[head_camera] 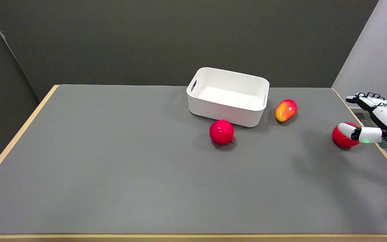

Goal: Pick up tomato.

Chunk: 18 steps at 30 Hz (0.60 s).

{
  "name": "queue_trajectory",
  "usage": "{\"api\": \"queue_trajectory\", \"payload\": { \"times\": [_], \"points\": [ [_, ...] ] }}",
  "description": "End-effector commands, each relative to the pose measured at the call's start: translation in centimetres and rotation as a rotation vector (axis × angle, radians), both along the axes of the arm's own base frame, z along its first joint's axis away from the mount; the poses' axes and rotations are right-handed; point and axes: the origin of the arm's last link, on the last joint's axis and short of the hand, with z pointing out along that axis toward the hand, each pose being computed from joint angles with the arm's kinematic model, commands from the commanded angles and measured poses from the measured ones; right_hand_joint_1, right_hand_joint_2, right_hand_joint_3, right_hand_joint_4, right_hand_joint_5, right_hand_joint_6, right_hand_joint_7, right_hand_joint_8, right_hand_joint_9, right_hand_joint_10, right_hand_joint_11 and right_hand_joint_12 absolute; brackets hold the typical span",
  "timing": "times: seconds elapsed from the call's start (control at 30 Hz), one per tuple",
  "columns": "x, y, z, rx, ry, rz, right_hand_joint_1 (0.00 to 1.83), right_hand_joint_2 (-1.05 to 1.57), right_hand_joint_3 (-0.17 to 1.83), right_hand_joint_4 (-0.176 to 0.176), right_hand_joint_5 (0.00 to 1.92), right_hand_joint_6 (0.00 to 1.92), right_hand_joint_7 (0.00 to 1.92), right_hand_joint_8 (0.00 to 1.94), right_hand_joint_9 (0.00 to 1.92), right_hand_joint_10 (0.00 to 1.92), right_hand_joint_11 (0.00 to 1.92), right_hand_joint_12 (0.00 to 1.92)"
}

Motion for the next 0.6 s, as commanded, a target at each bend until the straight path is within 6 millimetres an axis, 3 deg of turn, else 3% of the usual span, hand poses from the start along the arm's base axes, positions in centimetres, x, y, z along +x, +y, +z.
{"api": "queue_trajectory", "payload": {
  "times": [0.03,0.6],
  "points": [
    [-2.3,-0.1,-0.1,-0.038,-0.03,-0.1,0.19,0.44,0.88,0.05,0.07,0.4,0.06,0.18,0.01,0.37,0.0,1.04],
    [-4.0,-0.5,-0.8,-0.037,-0.055,-0.156,0.18,0.45,0.89,0.054,0.08,0.4,0.07,0.24,0.01,0.38,0.0,1.06]
  ]
}}
